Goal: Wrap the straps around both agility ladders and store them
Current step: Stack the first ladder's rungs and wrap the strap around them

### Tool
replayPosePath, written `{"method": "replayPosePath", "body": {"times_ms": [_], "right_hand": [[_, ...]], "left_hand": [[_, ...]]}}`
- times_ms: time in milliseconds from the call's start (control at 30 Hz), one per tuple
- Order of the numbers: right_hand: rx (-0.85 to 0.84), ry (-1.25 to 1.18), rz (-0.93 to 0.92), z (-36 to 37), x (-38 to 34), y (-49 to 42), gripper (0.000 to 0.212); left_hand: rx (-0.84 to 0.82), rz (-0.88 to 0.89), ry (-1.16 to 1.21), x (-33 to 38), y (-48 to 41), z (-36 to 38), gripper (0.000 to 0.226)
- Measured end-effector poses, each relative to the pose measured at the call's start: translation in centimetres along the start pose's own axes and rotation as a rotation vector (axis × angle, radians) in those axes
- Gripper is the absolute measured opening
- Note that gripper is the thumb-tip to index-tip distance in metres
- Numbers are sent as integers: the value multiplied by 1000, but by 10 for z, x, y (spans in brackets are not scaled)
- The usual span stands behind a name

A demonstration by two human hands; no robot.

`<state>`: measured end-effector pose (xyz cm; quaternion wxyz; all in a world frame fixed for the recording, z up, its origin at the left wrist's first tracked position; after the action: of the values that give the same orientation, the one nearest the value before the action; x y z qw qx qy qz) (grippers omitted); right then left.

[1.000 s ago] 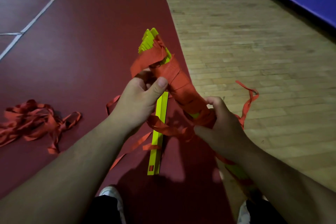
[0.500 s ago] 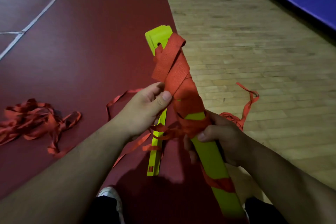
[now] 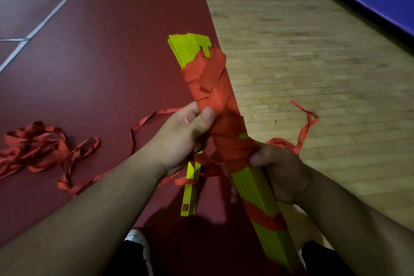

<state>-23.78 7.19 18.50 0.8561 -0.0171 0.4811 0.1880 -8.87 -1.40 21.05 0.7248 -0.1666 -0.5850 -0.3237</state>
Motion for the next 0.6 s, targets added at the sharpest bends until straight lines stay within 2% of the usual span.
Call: {"method": "replayPosePath", "body": {"times_ms": [67, 100, 167, 233, 300, 333, 400, 467, 600], "right_hand": [[37, 145, -121, 4, -5, -1, 53], [69, 337, -160, 5, -6, -2, 53], [186, 745, -219, 3, -6, -3, 73], [337, 926, -275, -1, -4, -2, 85], [414, 1055, -328, -2, -5, -2, 74], [440, 1126, -343, -2, -6, -2, 67], [483, 1205, -369, -3, -9, -1, 60], [500, 1181, -377, -4, -8, 0, 54], [407, 1053, -335, -3, -8, 3, 41]], "left_hand": [[39, 19, 53, 7, 2, 4, 34], [35, 24, 55, 8, 2, 7, 29], [30, 52, 24, 8, 1, 11, 34], [62, 55, 24, 7, 0, 12, 30], [112, 41, 17, 5, -3, 9, 18], [138, 41, 10, 4, -4, 7, 20], [184, 52, -18, 1, -5, 1, 43], [205, 78, -64, 3, -6, -3, 71], [125, 186, -218, 16, -5, -5, 94]]}}
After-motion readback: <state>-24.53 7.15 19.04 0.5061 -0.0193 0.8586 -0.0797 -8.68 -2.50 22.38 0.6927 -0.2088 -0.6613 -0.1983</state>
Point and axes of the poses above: each hand's wrist, its own y-axis away from the middle knuckle, its own z-axis out of the palm, x = y × z, the point moved 3 cm from there along -y, towards the middle knuckle, and after that the axes turned 12 degrees about -z, right-handed, at the moved point
